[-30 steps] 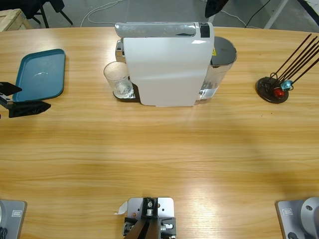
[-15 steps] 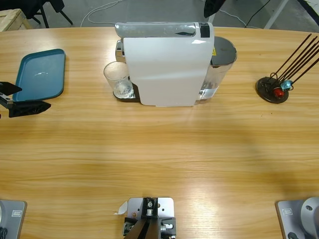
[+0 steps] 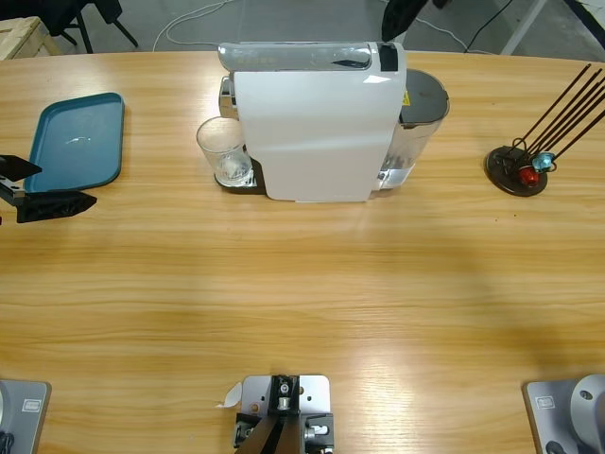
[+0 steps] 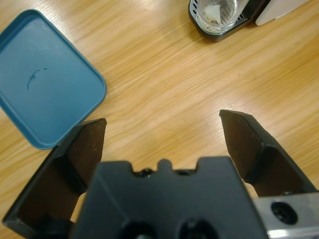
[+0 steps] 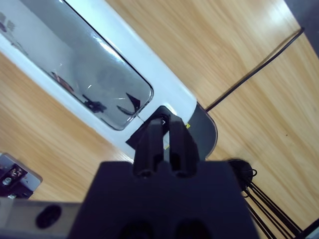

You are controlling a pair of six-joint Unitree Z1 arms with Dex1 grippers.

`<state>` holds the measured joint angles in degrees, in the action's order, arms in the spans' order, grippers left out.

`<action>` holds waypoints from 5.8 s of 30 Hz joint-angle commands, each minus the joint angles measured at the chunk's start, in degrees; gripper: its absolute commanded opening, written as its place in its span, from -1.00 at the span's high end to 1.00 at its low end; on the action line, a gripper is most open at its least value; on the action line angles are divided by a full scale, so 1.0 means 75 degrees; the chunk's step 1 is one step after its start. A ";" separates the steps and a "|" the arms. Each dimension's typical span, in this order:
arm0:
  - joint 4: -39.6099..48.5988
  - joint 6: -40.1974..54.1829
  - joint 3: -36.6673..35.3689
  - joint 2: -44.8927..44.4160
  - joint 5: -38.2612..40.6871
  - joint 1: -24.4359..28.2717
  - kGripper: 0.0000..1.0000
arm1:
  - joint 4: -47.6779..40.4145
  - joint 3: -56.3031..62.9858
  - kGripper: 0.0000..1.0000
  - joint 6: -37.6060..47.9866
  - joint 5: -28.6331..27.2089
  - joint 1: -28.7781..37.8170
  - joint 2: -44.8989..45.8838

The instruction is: Pour coffee

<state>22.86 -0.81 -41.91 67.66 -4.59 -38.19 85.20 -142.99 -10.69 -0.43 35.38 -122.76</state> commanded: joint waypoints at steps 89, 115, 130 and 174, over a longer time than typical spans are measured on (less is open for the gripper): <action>-0.1760 0.0314 0.1260 -0.0446 -0.0255 -0.0287 -1.00 | -1.0061 1.4947 -0.97 0.1067 -0.0001 0.0826 0.8727; -0.3965 0.0600 0.2617 -0.0950 -0.0090 -0.0533 -1.00 | -1.1208 1.5772 -0.99 0.1390 -0.0059 0.1002 0.8528; -0.4593 0.0553 0.2935 -0.1006 0.0029 -0.0540 -0.91 | -1.1231 1.5807 -0.99 0.1425 -0.0113 0.1002 0.8516; -0.5024 0.0485 0.2729 -0.0162 0.0043 -0.0651 -0.94 | -1.1465 1.5803 -1.00 0.1425 -0.0059 0.1002 0.8066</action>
<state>-13.16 3.40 -21.67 64.39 -4.78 -42.56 0.22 -26.36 -0.52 -0.88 42.21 -60.40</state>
